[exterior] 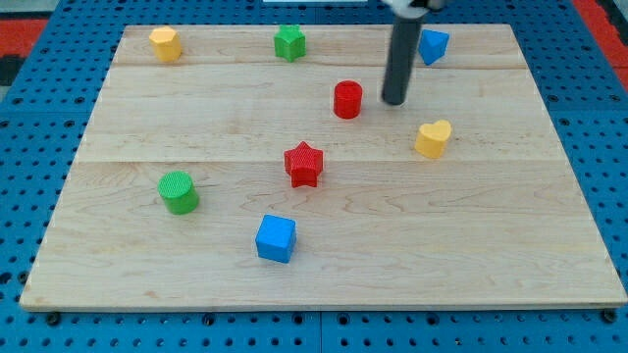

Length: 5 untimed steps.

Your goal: Push the green circle towards the center left

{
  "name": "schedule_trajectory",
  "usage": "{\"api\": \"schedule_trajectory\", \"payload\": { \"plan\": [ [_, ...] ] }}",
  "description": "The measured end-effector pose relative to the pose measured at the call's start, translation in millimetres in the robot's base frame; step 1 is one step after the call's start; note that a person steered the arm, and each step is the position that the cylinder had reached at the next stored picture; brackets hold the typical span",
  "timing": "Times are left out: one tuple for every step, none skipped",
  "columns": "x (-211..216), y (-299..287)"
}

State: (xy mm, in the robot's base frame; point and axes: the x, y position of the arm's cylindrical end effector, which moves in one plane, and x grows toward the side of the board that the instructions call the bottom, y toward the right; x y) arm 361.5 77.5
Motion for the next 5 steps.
{"api": "schedule_trajectory", "payload": {
  "plan": [
    [88, -54],
    [137, -101],
    [137, -189],
    [138, -249],
    [142, -287]
  ]
}}
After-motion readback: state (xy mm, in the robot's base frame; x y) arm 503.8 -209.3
